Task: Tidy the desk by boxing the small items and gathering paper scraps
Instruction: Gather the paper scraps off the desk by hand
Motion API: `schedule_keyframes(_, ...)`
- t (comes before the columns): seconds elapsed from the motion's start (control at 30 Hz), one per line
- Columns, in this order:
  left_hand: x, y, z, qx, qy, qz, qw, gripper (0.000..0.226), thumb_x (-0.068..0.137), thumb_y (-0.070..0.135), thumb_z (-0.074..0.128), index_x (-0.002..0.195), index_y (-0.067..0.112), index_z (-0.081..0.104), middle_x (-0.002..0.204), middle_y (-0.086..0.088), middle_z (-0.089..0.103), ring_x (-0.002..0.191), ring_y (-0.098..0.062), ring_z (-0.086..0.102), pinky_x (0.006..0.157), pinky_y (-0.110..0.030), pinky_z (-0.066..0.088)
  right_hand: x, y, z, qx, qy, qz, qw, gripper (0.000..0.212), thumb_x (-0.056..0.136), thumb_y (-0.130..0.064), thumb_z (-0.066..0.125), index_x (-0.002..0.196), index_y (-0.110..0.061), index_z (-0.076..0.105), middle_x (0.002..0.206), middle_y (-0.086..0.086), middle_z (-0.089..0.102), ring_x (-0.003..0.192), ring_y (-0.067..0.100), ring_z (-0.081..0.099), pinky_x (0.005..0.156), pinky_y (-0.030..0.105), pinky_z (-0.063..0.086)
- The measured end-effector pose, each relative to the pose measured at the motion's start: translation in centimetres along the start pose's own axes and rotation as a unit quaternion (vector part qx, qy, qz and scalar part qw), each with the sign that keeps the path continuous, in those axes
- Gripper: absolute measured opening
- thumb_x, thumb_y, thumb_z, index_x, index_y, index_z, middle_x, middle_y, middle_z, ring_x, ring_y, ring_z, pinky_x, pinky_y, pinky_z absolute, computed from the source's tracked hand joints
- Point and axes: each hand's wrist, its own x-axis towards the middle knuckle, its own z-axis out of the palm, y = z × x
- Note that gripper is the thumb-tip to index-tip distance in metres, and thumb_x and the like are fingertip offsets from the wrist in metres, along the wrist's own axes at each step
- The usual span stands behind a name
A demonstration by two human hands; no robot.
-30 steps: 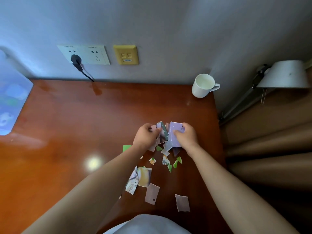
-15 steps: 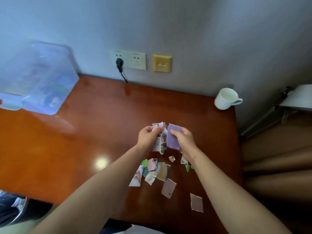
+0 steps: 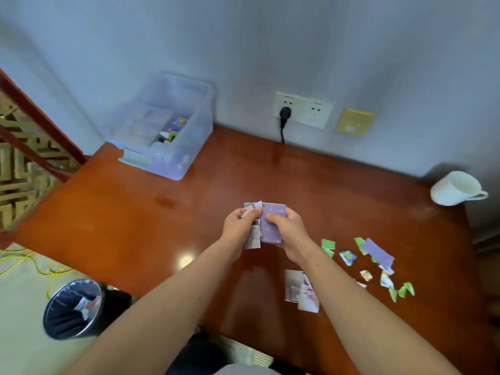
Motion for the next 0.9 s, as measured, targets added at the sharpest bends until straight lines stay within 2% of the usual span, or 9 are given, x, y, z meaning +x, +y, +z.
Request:
schedule_keyframes(0.07, 0.7, 0.9, -3.7, -0.003, -0.001, -0.001, 1.0, 0.013, 0.088, 0.023, 0.068, 0.083, 0.015, 0.059, 0.079, -0.004, 0.063, 0.066, -0.018, 0.059, 0.063, -0.03, 0.052, 0.0, 0.4, 3.7, -0.002, -0.01, 0.001, 1.0, 0.021, 0.089, -0.004, 0.059, 0.108, -0.013, 0.061, 0.093, 0.007, 0.068, 0.076, 0.021, 0.065, 0.066, 0.035, 0.056)
schedule_keyframes(0.17, 1.6, 2.4, -9.1, -0.006, 0.009, 0.004, 1.0, 0.011, 0.088, 0.023, 0.069, 0.086, 0.015, 0.061, 0.079, -0.002, 0.063, 0.065, -0.015, 0.06, 0.059, -0.026, 0.051, 0.2, 1.2, 9.5, 0.0, -0.025, 0.003, 1.0, 0.021, 0.089, -0.003, 0.059, 0.108, -0.012, 0.061, 0.096, 0.009, 0.068, 0.081, 0.024, 0.066, 0.077, 0.045, 0.056)
schedule_keyframes(0.27, 1.8, 3.8, -14.5, -0.011, 0.034, 0.011, 0.999, 0.012, 0.088, 0.023, 0.068, 0.092, 0.013, 0.062, 0.079, -0.002, 0.064, 0.064, -0.013, 0.06, 0.054, -0.022, 0.051, 0.2, 1.9, 15.3, -0.009, -0.046, 0.01, 0.999, 0.023, 0.089, -0.003, 0.06, 0.11, -0.012, 0.06, 0.101, 0.011, 0.069, 0.085, 0.026, 0.066, 0.08, 0.048, 0.056)
schedule_keyframes(0.37, 1.5, 4.8, -19.2, -0.016, 0.066, 0.017, 0.998, 0.011, 0.089, 0.023, 0.067, 0.089, 0.014, 0.062, 0.078, -0.002, 0.064, 0.063, -0.013, 0.059, 0.052, -0.021, 0.05, -0.1, 2.5, 20.1, -0.027, -0.073, 0.016, 0.997, 0.028, 0.087, -0.004, 0.06, 0.115, -0.01, 0.06, 0.105, 0.013, 0.069, 0.087, 0.027, 0.068, 0.079, 0.048, 0.058)
schedule_keyframes(0.47, 0.8, 5.5, -22.9, -0.036, 0.1, 0.026, 0.994, 0.011, 0.089, 0.025, 0.067, 0.089, 0.014, 0.064, 0.076, -0.001, 0.065, 0.061, -0.013, 0.061, 0.05, -0.02, 0.051, -0.6, 2.6, 24.0, -0.054, -0.112, 0.017, 0.992, 0.026, 0.087, -0.003, 0.06, 0.112, -0.011, 0.061, 0.101, 0.012, 0.07, 0.083, 0.025, 0.068, 0.074, 0.042, 0.059)
schedule_keyframes(0.57, -0.1, 5.5, -25.6, -0.063, 0.135, 0.029, 0.988, 0.012, 0.088, 0.027, 0.067, 0.088, 0.015, 0.064, 0.076, -0.002, 0.067, 0.061, -0.014, 0.062, 0.055, -0.024, 0.052, -1.2, 2.8, 26.8, -0.083, -0.148, 0.014, 0.985, 0.027, 0.087, -0.003, 0.06, 0.113, -0.011, 0.061, 0.101, 0.011, 0.07, 0.082, 0.024, 0.068, 0.07, 0.038, 0.059)
schedule_keyframes(0.63, -0.9, 5.3, -27.0, -0.084, 0.162, 0.031, 0.983, 0.014, 0.088, 0.028, 0.068, 0.089, 0.015, 0.065, 0.078, -0.002, 0.068, 0.063, -0.014, 0.063, 0.056, -0.025, 0.052, -1.5, 3.1, 28.3, -0.107, -0.178, 0.016, 0.978, 0.028, 0.088, -0.005, 0.062, 0.116, -0.011, 0.06, 0.105, 0.013, 0.069, 0.086, 0.026, 0.069, 0.073, 0.04, 0.059)
schedule_keyframes(0.8, -3.5, 4.5, -31.1, -0.132, 0.251, 0.046, 0.958, 0.017, 0.089, 0.03, 0.067, 0.096, 0.014, 0.065, 0.081, -0.001, 0.069, 0.063, -0.011, 0.065, 0.048, -0.018, 0.05, -3.0, 4.5, 32.6, -0.168, -0.262, 0.032, 0.95, 0.031, 0.091, -0.008, 0.063, 0.121, -0.01, 0.057, 0.111, 0.015, 0.067, 0.095, 0.029, 0.067, 0.082, 0.044, 0.058)
schedule_keyframes(0.9, -4.5, 3.1, -34.0, -0.175, 0.301, 0.044, 0.936, 0.032, 0.086, 0.034, 0.07, 0.107, 0.01, 0.066, 0.094, -0.009, 0.073, 0.073, -0.017, 0.069, 0.054, -0.022, 0.053, -4.0, 5.9, 35.9, -0.19, -0.317, 0.052, 0.928, 0.034, 0.088, -0.007, 0.066, 0.121, -0.009, 0.057, 0.114, 0.018, 0.064, 0.104, 0.034, 0.065, 0.089, 0.047, 0.055)
